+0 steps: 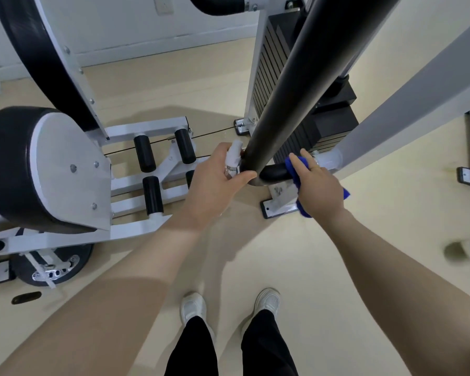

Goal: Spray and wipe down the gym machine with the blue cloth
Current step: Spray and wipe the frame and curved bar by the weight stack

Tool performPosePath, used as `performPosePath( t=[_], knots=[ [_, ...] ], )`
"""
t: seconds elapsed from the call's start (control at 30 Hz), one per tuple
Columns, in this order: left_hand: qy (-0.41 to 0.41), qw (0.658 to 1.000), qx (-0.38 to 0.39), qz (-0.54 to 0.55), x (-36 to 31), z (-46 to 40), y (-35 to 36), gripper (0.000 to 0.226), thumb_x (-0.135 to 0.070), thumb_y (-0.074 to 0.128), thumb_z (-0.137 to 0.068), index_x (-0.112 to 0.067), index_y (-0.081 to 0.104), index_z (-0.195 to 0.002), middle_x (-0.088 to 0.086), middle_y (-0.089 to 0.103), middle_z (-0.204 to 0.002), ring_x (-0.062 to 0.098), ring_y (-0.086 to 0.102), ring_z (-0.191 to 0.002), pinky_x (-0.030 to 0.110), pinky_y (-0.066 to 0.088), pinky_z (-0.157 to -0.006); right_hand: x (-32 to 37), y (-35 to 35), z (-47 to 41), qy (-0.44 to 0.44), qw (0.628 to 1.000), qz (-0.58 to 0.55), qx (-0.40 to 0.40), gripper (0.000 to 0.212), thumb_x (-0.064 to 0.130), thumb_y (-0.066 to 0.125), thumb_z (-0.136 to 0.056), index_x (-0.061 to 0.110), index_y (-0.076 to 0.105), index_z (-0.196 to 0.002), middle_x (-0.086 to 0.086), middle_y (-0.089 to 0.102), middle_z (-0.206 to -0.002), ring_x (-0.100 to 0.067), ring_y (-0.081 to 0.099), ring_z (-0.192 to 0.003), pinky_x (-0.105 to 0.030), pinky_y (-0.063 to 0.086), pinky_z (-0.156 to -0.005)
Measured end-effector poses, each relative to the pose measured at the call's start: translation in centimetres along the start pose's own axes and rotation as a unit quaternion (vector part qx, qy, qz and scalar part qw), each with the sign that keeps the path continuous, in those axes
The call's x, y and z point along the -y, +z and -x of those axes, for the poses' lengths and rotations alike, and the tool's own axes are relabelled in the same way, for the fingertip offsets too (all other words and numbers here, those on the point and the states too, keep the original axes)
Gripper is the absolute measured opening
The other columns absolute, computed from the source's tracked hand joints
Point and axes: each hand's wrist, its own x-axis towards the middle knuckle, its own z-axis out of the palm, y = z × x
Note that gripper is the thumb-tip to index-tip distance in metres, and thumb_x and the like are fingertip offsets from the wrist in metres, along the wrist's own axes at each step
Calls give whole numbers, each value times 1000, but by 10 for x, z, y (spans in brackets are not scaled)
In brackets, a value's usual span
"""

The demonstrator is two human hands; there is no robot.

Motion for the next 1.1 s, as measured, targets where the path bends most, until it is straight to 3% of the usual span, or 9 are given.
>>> performPosePath(
  t=[0.07,0.1,0.2,0.37,0.47,0.6,0.8,0.93,1.1],
  knots=[
    [0,1000,12,-5,-1,6,-3,33,-21,64,-86,-19,52,-116,-11,55,-72,8,52,-62,28,45,-64,6,-4,9,150,954,-254,-53,51,8,45,-90,24,37,-137,-8,39,-141,-31,52,-109,-40,45,-94],
    [0,1000,18,-15,0,9,-4,33,-21,63,-87,-20,51,-119,-12,56,-74,7,53,-62,27,47,-64,7,-4,15,255,876,-394,-112,42,11,42,-91,24,42,-131,-8,46,-132,-28,53,-104,-35,43,-95],
    [-9,1000,18,-15,11,20,-8,35,-21,59,-88,-22,53,-122,-8,61,-84,15,57,-68,44,55,-72,11,12,32,431,737,-508,-114,35,7,35,-95,15,43,-129,-10,50,-125,-26,54,-104,-31,42,-87],
    [-46,997,48,-40,36,35,-8,36,-22,59,-89,-24,52,-124,-5,59,-80,16,59,-68,39,53,-75,30,15,4,403,526,-748,-37,24,-2,32,-94,6,54,-95,-14,57,-91,-28,56,-79,-33,48,-67],
    [-50,998,35,-33,48,37,-8,34,-20,60,-88,-24,54,-121,-7,56,-76,10,54,-62,40,55,-74,35,23,0,355,519,-777,-8,23,-4,37,-93,9,56,-92,-10,59,-83,-23,57,-71,-29,48,-62],
    [-45,999,30,-7,52,35,-10,23,-16,59,-88,-24,52,-109,-4,59,-88,17,60,-77,44,55,-76,89,29,10,321,532,-760,193,12,14,50,-93,12,60,-97,-9,66,-80,-24,62,-66,-30,50,-58],
    [-65,991,-68,91,49,25,-34,25,-9,56,-86,-32,55,-96,-2,61,-78,11,60,-67,27,54,-63,133,9,12,287,354,-875,163,12,14,44,-93,13,55,-89,-9,61,-64,-21,56,-52,-24,46,-48],
    [-118,989,-13,83,40,23,-23,17,-12,57,-89,-19,54,-104,5,59,-77,10,51,-52,19,46,-50,110,5,28,322,330,-879,123,24,5,34,-97,3,57,-90,-8,63,-55,-17,60,-43,-19,48,-43],
    [-150,977,33,151,33,26,-3,24,-19,64,-86,-18,53,-107,9,62,-82,19,55,-58,36,50,-58,118,-3,34,371,244,-886,132,36,14,32,-88,-1,60,-106,-20,68,-94,-31,68,-78,-35,56,-73]
  ],
)
